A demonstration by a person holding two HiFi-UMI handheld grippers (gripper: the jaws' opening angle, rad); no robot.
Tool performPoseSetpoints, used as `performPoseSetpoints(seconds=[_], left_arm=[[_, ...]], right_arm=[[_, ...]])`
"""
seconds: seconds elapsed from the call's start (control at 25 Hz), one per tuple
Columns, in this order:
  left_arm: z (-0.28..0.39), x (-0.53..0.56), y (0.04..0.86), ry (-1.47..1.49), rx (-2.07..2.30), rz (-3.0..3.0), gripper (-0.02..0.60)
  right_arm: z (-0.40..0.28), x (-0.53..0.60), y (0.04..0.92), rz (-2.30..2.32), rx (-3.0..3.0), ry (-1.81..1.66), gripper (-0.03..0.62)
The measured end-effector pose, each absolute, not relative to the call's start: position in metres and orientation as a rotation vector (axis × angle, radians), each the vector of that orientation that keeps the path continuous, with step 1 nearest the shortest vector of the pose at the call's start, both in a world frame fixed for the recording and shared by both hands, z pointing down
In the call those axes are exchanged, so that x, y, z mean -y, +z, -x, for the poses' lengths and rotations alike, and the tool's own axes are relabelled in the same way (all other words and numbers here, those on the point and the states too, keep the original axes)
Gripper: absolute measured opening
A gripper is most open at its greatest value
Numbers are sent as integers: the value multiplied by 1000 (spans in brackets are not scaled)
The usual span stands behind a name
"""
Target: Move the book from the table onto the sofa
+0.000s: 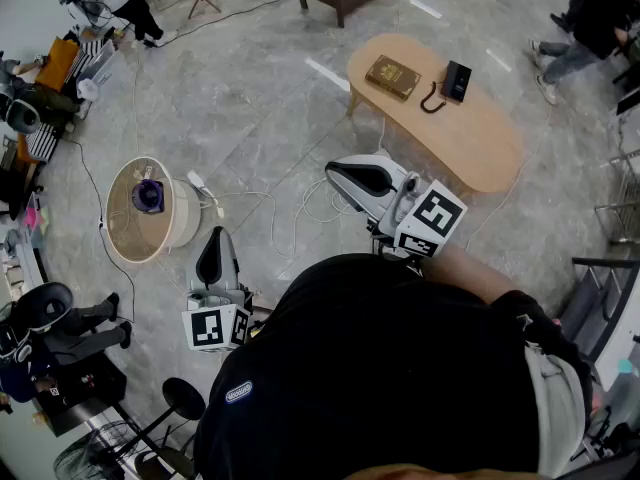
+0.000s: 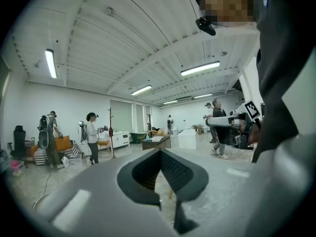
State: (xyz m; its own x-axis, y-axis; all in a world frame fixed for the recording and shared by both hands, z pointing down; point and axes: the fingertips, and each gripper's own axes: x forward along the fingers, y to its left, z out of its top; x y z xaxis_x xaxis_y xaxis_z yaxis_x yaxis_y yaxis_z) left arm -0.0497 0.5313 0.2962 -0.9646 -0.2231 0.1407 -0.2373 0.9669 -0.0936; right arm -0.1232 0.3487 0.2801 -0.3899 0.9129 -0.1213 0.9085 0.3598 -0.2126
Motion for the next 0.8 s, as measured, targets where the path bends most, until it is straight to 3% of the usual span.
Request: performPoseSetpoints(seconds=[0.64,0.76,0.8], left_arm=[[45,-549,302,63,3022,-330,2],[42,-553,303,44,3035,-373,2],[41,-554,303,44,3040,-387,37]], right_arm=[[113,-355,280,1672,2662,333,31],[114,-359,279,1644,2683,340,112],[114,-361,278,1635,2690,339,133]])
